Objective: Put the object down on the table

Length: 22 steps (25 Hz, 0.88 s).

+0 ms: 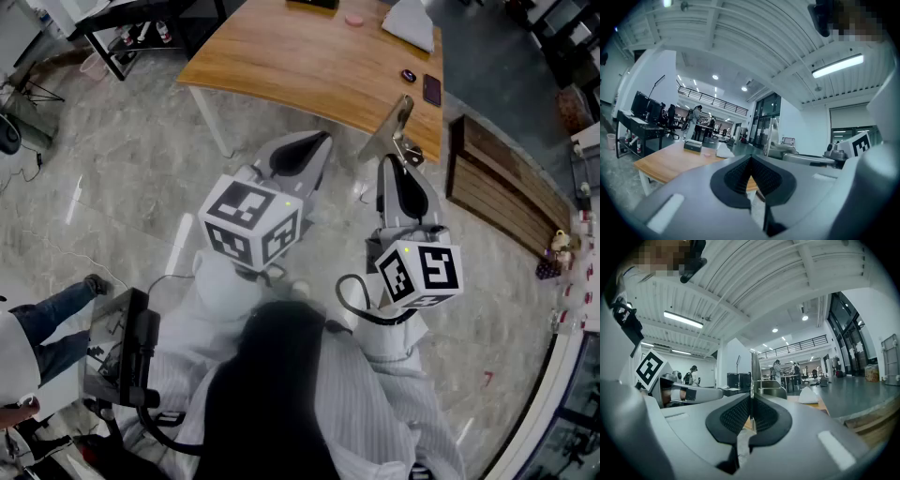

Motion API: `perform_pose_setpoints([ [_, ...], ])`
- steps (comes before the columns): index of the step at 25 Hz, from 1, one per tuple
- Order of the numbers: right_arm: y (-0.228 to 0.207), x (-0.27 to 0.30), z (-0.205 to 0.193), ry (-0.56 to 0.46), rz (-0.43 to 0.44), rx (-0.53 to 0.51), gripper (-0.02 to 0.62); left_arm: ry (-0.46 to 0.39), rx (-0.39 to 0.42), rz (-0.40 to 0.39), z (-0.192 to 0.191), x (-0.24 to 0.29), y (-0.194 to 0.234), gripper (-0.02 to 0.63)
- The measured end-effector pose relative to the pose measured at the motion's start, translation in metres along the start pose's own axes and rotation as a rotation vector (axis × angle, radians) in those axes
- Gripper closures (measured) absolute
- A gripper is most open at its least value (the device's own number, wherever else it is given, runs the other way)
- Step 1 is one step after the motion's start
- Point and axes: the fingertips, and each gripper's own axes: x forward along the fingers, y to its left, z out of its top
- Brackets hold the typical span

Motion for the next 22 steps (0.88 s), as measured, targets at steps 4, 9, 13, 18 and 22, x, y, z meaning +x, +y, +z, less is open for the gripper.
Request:
perform_pose_setpoints([
  [4,-0.004,-0.002,0.0,-0.012,-0.002,0.004,0.578,0.001,0.002,0.002,-0.001,0.002,-0.003,0.604],
  [9,-0.003,0.007,-0.001,-0.015,0.002,0.007,0.578,0.003,0.006,0.01,-0.001,0.005,0.005,0.604],
  [13,-0.011,0.008,-0.005,-0.011,0.017,0.006,0.578,0.006,0.007,0.025,-0.006,0.013,0.003,0.604],
  [18,-0.018,0.017,-0.013,0.003,0.042,0.024,0.578,0.003,-0.009,0.048,-0.011,0.022,0.01,0.604],
  [22,-0.021,0.036,-0.021,0.013,0.063,0.037,0.578,0.013,-0.024,0.075,-0.017,0.031,0.029,0.604],
])
